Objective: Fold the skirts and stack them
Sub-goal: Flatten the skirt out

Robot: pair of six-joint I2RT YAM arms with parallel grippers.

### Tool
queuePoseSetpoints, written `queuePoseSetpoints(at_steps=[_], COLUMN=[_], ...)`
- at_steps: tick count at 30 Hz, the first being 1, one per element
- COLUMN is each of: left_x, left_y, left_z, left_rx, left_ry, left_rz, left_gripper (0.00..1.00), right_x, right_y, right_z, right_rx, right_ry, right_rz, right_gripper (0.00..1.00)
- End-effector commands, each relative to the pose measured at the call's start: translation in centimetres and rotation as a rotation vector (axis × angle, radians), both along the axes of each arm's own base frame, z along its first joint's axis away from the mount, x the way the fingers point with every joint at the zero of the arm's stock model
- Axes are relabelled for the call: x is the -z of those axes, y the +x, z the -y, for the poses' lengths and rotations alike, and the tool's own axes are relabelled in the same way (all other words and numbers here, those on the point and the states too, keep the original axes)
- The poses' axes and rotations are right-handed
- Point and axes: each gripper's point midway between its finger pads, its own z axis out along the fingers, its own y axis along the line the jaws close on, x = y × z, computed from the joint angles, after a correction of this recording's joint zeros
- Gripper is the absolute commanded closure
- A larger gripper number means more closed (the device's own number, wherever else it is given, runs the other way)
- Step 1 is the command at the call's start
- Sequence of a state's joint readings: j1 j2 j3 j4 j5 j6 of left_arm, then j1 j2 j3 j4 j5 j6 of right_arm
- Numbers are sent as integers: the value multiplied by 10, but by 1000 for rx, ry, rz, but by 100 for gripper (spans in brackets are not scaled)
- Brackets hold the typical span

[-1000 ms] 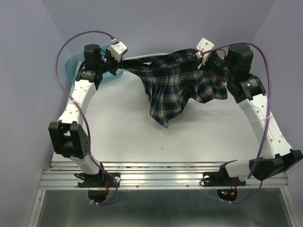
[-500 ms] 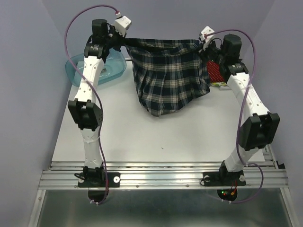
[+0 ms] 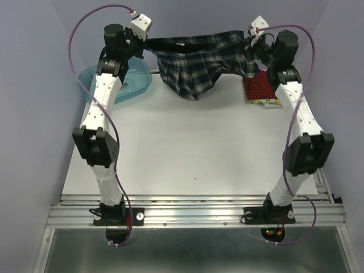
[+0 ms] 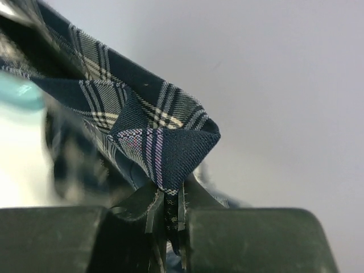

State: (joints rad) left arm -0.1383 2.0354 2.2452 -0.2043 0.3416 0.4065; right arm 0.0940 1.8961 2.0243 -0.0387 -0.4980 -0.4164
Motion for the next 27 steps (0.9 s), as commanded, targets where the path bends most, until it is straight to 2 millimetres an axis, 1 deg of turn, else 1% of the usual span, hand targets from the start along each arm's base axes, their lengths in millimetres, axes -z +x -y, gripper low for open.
queuePoseSetpoints(at_steps=[1, 2, 3, 4, 5, 6, 7, 8, 9, 10, 11, 12, 13, 14, 15, 16, 17, 19, 20, 22, 23, 24, 25, 26, 27], left_x=[-89, -70, -55, 3, 10, 39, 83, 114, 168, 173, 191, 225, 225, 238, 247, 244, 249, 247, 243, 236, 237, 239, 244, 247, 250], left_y=[-74, -83, -94, -102, -126, -143, -171, -192, -219, -242, -259, -287, -303, -323, -337, -349, -366, -379, -385, -383, -382, -381, -376, -371, -365], left_z=[-39, -33, -29, -25, -19, -17, -15, -15, -17, -18, -19, -22, -22, -24, -25, -24, -26, -27, -30, -36, -38, -41, -48, -50, -51], left_rx=[-9, 32, 68, 108, 179, 217, 292, 333, 371, 399, 431, 482, 503, 554, 578, 598, 626, 647, 634, 574, 559, 550, 508, 483, 468], left_ry=[36, 52, 66, 85, 136, 170, 248, 283, 305, 340, 379, 423, 454, 497, 511, 522, 521, 534, 544, 556, 565, 578, 591, 585, 579], left_rz=[211, 166, 133, 7, 15, -49, -101, -163, -267, -256, -284, -358, -340, -375, -402, -393, -442, -447, -437, -421, -420, -423, -452, -472, -487], left_gripper=[100, 100, 100, 100, 100, 100, 98, 94, 79, 69, 58, 39, 31, 28, 27, 19, 11, 10, 10, 9, 9, 10, 11, 12, 13], right_x=[-48, -6, 17, 39, 70, 73, 144, 160, 180, 208, 219, 227, 235, 249, 254, 256, 258, 256, 251, 244, 233, 228, 229, 227, 226], right_y=[-74, -100, -117, -135, -152, -178, -199, -212, -236, -258, -270, -279, -294, -302, -306, -312, -315, -317, -317, -314, -307, -306, -311, -310, -312], right_z=[41, 38, 34, 27, 26, 27, 28, 31, 32, 33, 34, 35, 38, 40, 43, 45, 47, 48, 49, 48, 46, 41, 38, 34, 28], right_rx=[26, -10, -48, -109, -138, -147, -203, -221, -240, -289, -308, -327, -341, -362, -352, -349, -346, -336, -327, -318, -309, -329, -358, -371, -382], right_ry=[-104, -192, -248, -303, -352, -477, -507, -593, -646, -682, -708, -766, -805, -841, -859, -870, -875, -863, -839, -779, -728, -697, -656, -613, -536], right_rz=[220, 194, 188, 188, 145, 229, 61, 83, 83, 4, -10, 12, 2, -9, -23, -30, -41, -64, -99, -148, -183, -199, -261, -306, -382], right_gripper=[98, 98, 94, 91, 87, 80, 78, 74, 53, 34, 18, 0, 0, 0, 0, 0, 0, 0, 0, 0, 0, 0, 0, 0, 2])
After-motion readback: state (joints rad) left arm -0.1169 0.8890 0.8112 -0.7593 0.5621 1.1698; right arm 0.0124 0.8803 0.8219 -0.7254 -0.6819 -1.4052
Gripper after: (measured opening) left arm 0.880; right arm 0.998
